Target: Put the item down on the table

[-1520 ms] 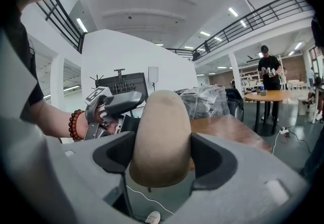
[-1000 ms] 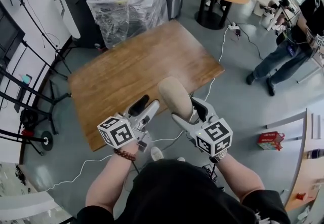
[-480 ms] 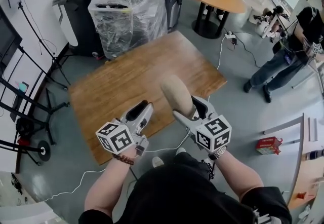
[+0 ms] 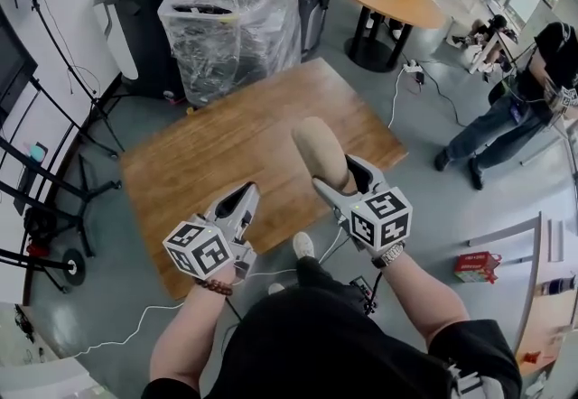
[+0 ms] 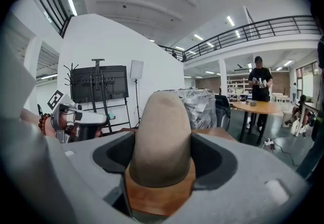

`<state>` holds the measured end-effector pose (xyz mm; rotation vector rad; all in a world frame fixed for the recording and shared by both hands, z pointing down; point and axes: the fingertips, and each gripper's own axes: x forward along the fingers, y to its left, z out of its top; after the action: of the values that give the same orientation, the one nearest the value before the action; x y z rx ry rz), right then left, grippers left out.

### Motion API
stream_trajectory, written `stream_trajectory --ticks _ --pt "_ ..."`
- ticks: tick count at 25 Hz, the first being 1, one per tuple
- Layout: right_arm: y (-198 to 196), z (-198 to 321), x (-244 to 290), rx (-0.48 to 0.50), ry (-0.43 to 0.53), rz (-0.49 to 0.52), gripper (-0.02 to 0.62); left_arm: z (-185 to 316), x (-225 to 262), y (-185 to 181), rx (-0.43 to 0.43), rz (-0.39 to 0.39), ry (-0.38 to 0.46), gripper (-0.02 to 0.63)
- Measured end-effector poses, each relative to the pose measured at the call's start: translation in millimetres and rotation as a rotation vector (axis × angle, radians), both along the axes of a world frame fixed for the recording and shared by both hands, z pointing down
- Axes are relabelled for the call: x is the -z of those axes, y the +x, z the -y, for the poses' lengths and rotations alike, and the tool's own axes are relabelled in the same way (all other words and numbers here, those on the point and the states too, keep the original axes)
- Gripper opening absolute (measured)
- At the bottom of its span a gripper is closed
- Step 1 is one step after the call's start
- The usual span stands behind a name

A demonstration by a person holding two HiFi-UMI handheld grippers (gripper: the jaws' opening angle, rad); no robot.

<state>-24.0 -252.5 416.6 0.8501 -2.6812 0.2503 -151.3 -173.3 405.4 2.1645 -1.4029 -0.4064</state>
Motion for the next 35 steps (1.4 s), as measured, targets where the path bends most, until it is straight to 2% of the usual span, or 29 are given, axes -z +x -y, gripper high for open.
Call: stream_trajectory --ticks 13,27,35 --pt "-14 98 -34 0.006 -0.053 -0.048 0.331 47 -22 -21 0.086 0.099 -0.065 0.011" --pt "-40 224 -93 0.044 -0.141 -0.105 0.331 111 -52 -26 0.150 0.247 -0.178 0.011" --pt "-60 282 -131 0.046 -0.199 -0.129 0.331 126 -70 -38 0.213 0.255 -0.253 0.011"
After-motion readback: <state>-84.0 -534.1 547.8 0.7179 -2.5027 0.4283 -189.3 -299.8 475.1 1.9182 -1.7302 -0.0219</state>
